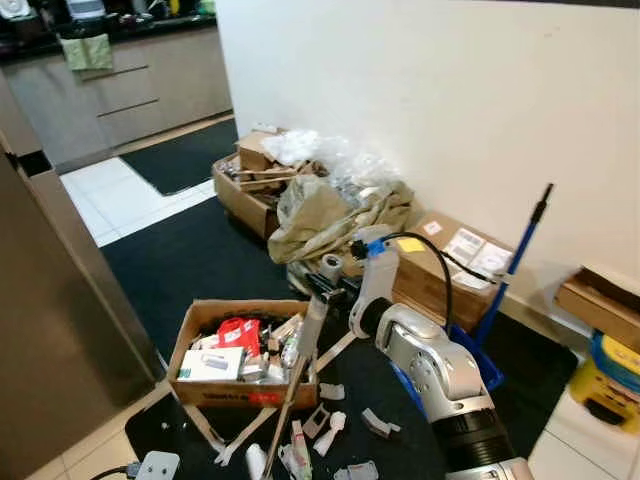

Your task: Sweep floor

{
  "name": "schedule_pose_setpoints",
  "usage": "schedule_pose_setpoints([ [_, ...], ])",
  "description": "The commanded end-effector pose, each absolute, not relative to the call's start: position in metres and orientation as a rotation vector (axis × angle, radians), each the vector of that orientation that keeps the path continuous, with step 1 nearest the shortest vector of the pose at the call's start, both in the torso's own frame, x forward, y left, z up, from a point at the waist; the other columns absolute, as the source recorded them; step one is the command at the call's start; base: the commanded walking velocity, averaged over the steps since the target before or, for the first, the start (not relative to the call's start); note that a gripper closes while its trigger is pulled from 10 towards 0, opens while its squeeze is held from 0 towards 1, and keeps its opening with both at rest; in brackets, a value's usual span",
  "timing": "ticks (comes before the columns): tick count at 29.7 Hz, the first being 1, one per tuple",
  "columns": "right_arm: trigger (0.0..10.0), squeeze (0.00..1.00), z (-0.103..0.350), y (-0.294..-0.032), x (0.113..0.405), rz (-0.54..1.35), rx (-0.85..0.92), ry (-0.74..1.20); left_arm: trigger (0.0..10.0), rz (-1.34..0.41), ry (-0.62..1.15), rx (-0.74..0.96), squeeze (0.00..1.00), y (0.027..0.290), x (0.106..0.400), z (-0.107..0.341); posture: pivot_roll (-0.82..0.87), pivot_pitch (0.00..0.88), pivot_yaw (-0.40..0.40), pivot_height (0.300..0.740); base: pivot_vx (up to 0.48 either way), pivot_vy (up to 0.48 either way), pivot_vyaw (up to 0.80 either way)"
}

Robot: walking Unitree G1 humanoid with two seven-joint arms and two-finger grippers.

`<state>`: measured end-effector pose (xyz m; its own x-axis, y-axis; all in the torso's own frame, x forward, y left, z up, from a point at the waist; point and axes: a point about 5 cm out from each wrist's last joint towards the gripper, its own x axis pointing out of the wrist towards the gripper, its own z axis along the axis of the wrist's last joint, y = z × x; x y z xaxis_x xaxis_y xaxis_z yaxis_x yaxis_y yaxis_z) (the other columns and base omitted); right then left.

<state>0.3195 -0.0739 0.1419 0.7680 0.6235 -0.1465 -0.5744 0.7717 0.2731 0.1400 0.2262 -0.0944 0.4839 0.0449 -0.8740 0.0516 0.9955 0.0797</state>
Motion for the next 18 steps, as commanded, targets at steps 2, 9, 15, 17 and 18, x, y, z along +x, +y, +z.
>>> schedule_pose_setpoints([
  [2, 0.0, 0.00, 0.151, -0.064, 0.317, 0.731, 0.209, 0.206, 10.0, 0.002, 1.069, 0.095, 0.00, 0.225, 0.139, -0.095, -0.14, 0.000, 0.067, 0.740, 0.000, -0.458, 0.00],
  [9, 10.0, 0.00, 0.148, -0.050, 0.314, 0.799, 0.107, 0.208, 10.0, 0.015, 1.068, 0.095, 0.00, 0.230, 0.138, -0.094, -0.13, 0.000, 0.062, 0.740, 0.000, -0.453, 0.00],
  [15, 10.0, 0.00, 0.147, -0.042, 0.311, 0.828, 0.094, 0.218, 10.0, 0.021, 1.069, 0.095, 0.00, 0.231, 0.137, -0.094, -0.12, 0.005, 0.056, 0.740, 0.000, -0.437, 0.00],
  [17, 10.0, 0.00, 0.148, -0.041, 0.311, 0.832, 0.098, 0.222, 10.0, 0.024, 1.069, 0.093, 0.00, 0.231, 0.137, -0.094, -0.12, 0.005, 0.056, 0.740, 0.000, -0.435, 0.00],
  [18, 10.0, 0.00, 0.148, -0.040, 0.311, 0.837, 0.103, 0.224, 10.0, 0.026, 1.070, 0.091, 0.00, 0.231, 0.136, -0.095, -0.12, 0.009, 0.054, 0.740, 0.000, -0.435, 0.00],
])
